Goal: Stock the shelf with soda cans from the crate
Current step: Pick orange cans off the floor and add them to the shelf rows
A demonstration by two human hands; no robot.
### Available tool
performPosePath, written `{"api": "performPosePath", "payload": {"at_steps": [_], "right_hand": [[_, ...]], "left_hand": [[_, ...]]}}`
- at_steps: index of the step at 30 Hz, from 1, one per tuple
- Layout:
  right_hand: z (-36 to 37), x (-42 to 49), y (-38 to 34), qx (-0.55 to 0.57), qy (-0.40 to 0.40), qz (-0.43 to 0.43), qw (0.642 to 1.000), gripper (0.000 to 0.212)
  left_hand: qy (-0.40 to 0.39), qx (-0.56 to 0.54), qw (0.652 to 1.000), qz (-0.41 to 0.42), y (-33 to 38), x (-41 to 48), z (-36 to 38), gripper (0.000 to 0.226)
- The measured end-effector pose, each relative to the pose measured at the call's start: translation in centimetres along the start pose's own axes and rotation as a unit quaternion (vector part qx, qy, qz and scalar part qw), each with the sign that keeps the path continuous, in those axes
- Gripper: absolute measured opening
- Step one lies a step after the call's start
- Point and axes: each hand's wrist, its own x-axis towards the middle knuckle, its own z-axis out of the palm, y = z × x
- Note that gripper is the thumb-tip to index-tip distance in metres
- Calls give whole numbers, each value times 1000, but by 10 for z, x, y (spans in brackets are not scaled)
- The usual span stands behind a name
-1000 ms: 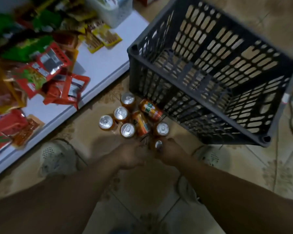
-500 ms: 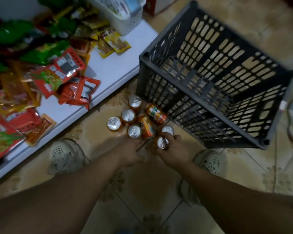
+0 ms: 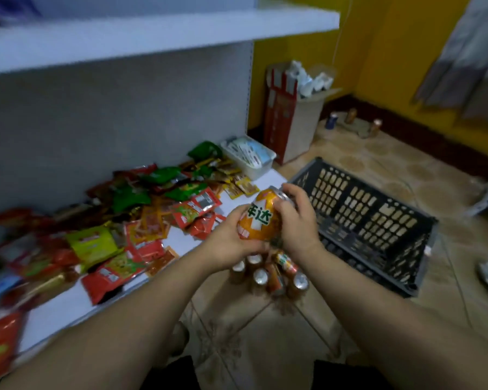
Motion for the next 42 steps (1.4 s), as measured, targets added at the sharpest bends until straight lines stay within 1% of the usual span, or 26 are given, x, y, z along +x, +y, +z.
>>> {"api": "performPosePath", "payload": {"at_steps": [2, 4, 7, 9, 11, 12, 13, 14, 15, 17, 20, 25, 29, 30, 33, 34, 35, 37, 39, 42], "right_hand": [[14, -7, -41, 60, -1, -22, 998, 36], [27, -14, -79, 86, 0, -51, 995, 27], [47, -32, -132, 117, -26, -82, 989, 19], [59, -44, -161, 121, -50, -112, 985, 17], [69, -54, -185, 98, -107, -138, 980, 24], [74, -58, -196, 79, -150, -146, 975, 33], [79, -60, -205, 54, -189, -154, 968, 47], [84, -62, -214, 21, -220, -160, 962, 61], [89, -65, -222, -9, -240, -166, 956, 70], [101, -73, -239, -32, -261, -185, 947, 71], [126, -86, -259, -19, -282, -211, 936, 66], [187, -109, -281, 11, -347, -222, 911, 63], [242, -124, -290, 17, -391, -232, 891, 62], [256, -127, -292, 17, -401, -232, 886, 63], [296, -132, -298, 16, -415, -235, 879, 65], [309, -132, -299, 16, -421, -232, 877, 66], [323, -131, -301, 19, -428, -227, 875, 67], [350, -128, -305, 21, -442, -216, 870, 69], [378, -124, -307, 13, -448, -214, 868, 70], [418, -117, -310, -1, -448, -220, 867, 71]], "left_hand": [[43, -46, 998, 9, 25, -21, -20, 64], [71, -80, 994, 18, 48, -40, -40, 64], [102, -97, 989, 54, 80, -68, -66, 65], [130, -89, 984, 80, 100, -85, -82, 64], [180, -85, 974, 111, 120, -105, -95, 61], [206, -81, 967, 123, 128, -114, -102, 59], [231, -76, 961, 130, 135, -124, -108, 60], [249, -73, 957, 134, 141, -133, -114, 62], [263, -67, 953, 135, 145, -142, -121, 65], [285, -55, 948, 133, 149, -158, -135, 70], [317, -57, 939, 123, 153, -184, -158, 71], [375, -46, 918, 117, 147, -226, -203, 58], [411, -2, 908, 85, 132, -257, -248, 55], [418, 13, 906, 71, 127, -263, -262, 59], [441, 61, 895, 14, 110, -282, -303, 83], [444, 79, 892, -9, 105, -287, -316, 85], [447, 106, 887, -33, 101, -291, -331, 81], [460, 185, 865, -82, 91, -298, -361, 73], [475, 261, 831, -120, 84, -303, -390, 70], [494, 308, 797, -164, 72, -303, -434, 67]]}}
